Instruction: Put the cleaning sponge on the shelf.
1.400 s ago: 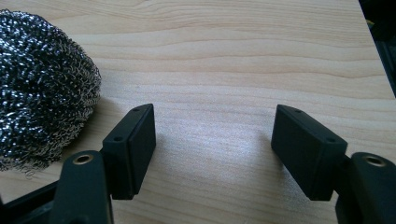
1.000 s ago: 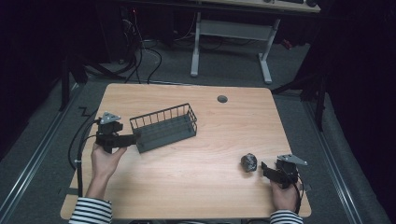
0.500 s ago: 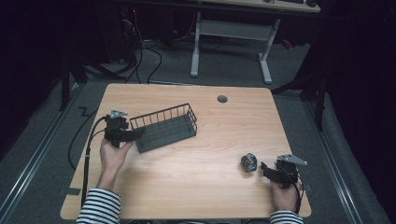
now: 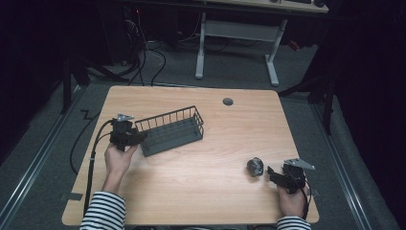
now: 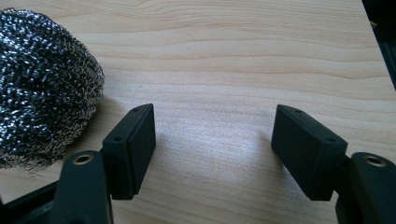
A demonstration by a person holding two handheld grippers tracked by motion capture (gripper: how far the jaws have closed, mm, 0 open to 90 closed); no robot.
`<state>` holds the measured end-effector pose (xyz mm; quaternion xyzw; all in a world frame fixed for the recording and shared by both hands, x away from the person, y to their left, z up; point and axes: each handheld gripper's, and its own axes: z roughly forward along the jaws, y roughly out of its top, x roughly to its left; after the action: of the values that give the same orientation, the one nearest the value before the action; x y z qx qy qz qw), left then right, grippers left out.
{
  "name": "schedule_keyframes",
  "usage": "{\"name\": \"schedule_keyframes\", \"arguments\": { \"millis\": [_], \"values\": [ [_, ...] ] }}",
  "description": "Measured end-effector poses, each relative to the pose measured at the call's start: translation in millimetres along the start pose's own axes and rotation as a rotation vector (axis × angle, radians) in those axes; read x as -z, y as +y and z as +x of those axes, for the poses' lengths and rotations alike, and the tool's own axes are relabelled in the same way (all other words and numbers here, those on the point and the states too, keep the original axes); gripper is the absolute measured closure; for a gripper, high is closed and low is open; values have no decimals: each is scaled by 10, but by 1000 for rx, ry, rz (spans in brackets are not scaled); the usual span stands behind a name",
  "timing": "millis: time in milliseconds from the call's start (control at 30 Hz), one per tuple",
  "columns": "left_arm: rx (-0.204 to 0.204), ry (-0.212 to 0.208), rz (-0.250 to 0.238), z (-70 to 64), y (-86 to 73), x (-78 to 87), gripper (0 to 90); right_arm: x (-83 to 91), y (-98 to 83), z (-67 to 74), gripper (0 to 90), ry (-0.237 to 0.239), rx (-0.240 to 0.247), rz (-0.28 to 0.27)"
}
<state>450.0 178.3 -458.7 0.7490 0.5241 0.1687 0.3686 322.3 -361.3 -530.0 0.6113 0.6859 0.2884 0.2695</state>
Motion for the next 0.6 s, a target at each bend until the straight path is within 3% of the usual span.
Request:
{"name": "schedule_keyframes", "arguments": {
  "millis": [400, 600],
  "values": [
    [9, -37, -20, -89, 4, -72, 582, 0, 0, 0, 311, 0, 0, 0],
    [-8, -57, -31, -201, 7, -119, 581, 0, 0, 0, 310, 0, 0, 0]
  ]
}}
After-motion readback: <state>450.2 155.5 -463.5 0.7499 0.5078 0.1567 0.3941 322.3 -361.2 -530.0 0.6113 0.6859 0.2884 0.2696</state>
